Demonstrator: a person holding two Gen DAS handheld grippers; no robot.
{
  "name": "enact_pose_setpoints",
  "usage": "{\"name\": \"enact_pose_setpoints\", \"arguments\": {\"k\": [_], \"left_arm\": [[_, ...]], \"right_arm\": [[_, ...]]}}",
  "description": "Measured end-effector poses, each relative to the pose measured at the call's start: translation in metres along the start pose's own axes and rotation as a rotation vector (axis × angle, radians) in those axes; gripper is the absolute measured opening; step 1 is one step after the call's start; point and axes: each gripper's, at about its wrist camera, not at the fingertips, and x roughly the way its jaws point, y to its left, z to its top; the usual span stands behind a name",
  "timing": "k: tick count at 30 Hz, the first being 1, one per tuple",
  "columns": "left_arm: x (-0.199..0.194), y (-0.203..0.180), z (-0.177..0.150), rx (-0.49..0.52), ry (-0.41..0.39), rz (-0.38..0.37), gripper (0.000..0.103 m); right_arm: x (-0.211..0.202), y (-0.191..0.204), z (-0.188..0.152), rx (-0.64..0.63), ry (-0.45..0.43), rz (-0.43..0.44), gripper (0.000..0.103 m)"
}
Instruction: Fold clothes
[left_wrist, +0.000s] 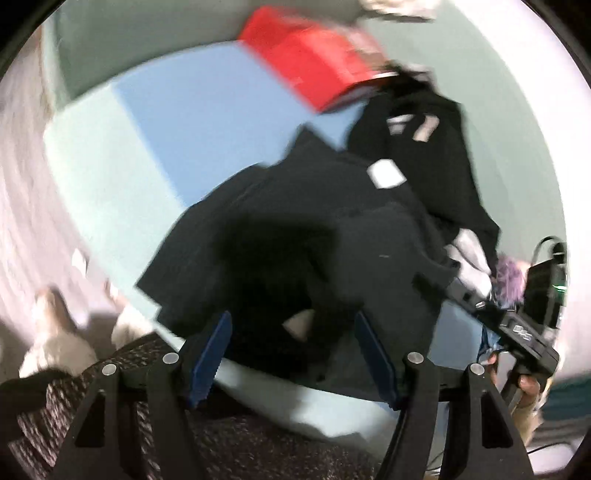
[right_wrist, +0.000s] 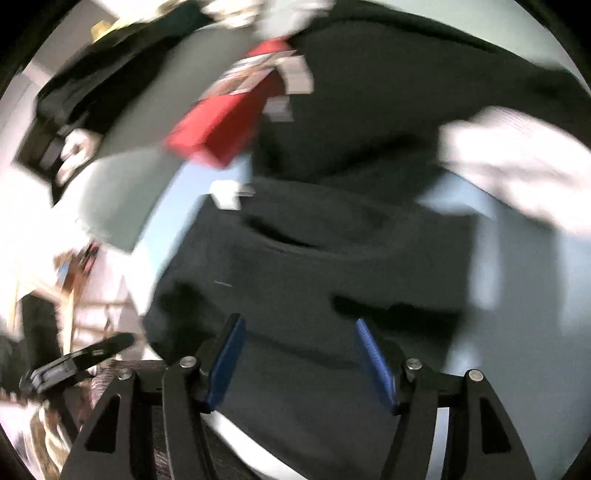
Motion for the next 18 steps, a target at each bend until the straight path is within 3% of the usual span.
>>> {"name": "enact_pose_setpoints", "arguments": {"k": [2, 4, 6, 8, 10, 18], "left_arm": [[0.004, 0.014, 0.001, -0.059, 0.036, -0.007, 0.070], [0.005, 0.019, -0.004, -0.097, 0.040, -0.086, 0.070], [0.001, 0.014, -0.010, -0.072, 0.002, -0.091, 0.070], [0.003, 0.001, -0.022, -0.001, -0.048, -0.039, 0.070], [0.011, -0.010, -0.030, 0.043, -0.074, -0.017, 0.070], [0.044, -0.015, -0.045, -0.050, -0.140, -0.010, 0.069]], "right_arm": [[0.009, 0.027, 0.015, -0.121, -0.016, -0.016, 0.065], [0.018, 0.057, 0.030, -0.273, -0.040, -0.051, 0.065], [0.029, 0.081, 0.037, -0.455, -0.056, -0.108, 0.067], [0.041, 0.093, 0.037, -0.606, -0.062, -0.152, 0.070], [0.049, 0.093, 0.033, -0.694, -0.057, -0.172, 0.071], [0.075, 0.075, 0.045, -0.687, 0.078, -0.036, 0.067]]}}
